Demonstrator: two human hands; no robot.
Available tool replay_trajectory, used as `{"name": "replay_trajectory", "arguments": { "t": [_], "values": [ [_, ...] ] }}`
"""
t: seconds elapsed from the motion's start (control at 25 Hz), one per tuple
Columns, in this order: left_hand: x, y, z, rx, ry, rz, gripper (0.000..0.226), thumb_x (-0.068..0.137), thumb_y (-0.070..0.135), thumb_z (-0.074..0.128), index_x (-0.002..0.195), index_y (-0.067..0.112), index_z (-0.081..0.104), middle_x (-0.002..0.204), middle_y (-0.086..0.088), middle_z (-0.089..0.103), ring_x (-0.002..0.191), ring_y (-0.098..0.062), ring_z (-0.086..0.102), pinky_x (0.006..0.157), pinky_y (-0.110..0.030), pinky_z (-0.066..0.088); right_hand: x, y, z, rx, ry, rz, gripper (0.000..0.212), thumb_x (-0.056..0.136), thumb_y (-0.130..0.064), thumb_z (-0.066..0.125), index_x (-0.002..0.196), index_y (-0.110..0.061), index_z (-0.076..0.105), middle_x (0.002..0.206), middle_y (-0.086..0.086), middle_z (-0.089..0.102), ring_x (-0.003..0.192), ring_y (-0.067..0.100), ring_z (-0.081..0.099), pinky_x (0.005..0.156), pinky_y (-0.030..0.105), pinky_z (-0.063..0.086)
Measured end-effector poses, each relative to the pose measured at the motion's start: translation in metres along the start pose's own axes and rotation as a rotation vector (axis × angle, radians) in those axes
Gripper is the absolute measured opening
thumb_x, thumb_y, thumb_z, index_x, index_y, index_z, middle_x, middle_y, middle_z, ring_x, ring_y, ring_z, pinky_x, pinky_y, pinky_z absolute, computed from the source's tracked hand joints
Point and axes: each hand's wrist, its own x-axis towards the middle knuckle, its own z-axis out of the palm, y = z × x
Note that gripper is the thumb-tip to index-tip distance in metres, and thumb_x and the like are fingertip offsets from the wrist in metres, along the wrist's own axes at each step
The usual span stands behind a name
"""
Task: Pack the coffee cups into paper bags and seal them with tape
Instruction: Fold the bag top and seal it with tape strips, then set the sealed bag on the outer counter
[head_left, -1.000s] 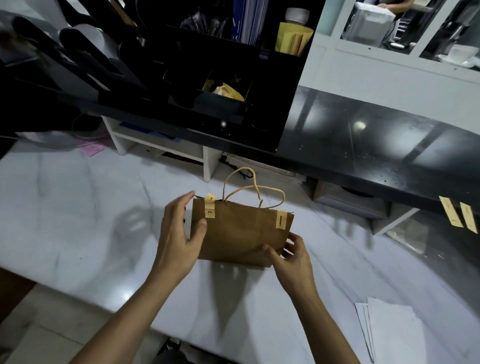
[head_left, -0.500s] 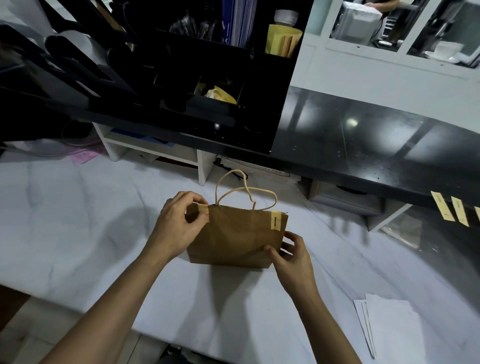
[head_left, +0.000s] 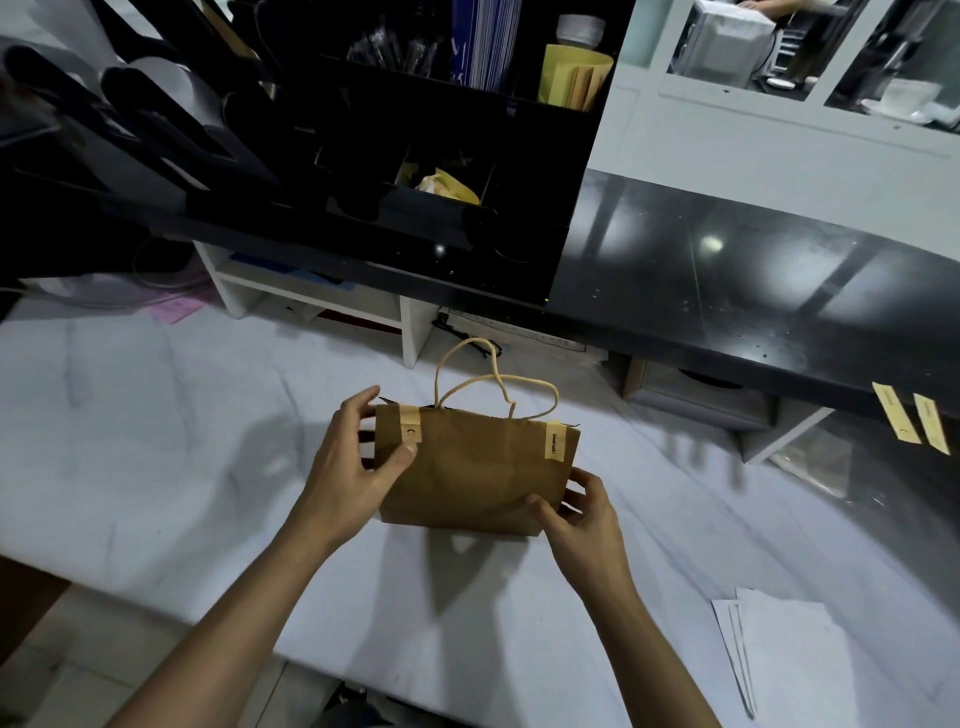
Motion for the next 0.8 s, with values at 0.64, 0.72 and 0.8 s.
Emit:
{"name": "replay_trajectory", "arguments": {
  "t": [0.64, 0.72, 0.8],
  "values": [
    [-0.009, 0.013, 0.007, -0.074, -0.149, -0.044, 0.062, 0.091, 0.031, 0.07, 0.142, 0.04, 0.037, 0.121, 0.022, 0.054, 0.099, 0.019, 0.054, 0.068, -0.005, 0.048, -0.017, -0.015, -0.006, 0.067, 0.146, -0.109, 0.047, 0.089, -0.035, 0.075, 0.13, -0.037, 0.052, 0.11, 0.0, 0.071, 0.103, 0.015, 0.067, 0.079, 0.028, 0.056],
    [-0.003, 0.022, 0.008, -0.086, -0.182, -0.009, 0.059, 0.091, 0.03, 0.069, 0.139, 0.042, 0.038, 0.121, 0.022, 0.053, 0.1, 0.022, 0.052, 0.068, -0.003, 0.047, -0.021, -0.017, -0.01, 0.086, 0.199, -0.112, 0.043, 0.089, -0.034, 0.075, 0.127, -0.039, 0.054, 0.109, -0.001, 0.071, 0.1, 0.009, 0.067, 0.076, 0.022, 0.053],
    [0.002, 0.029, 0.01, -0.1, -0.237, 0.027, 0.058, 0.09, 0.032, 0.069, 0.138, 0.043, 0.039, 0.124, 0.019, 0.054, 0.103, 0.017, 0.053, 0.069, -0.004, 0.048, -0.029, -0.022, -0.014, 0.104, 0.257, -0.11, 0.041, 0.09, -0.031, 0.075, 0.125, -0.04, 0.056, 0.107, -0.005, 0.07, 0.095, 0.0, 0.066, 0.071, 0.012, 0.05]
  ]
}}
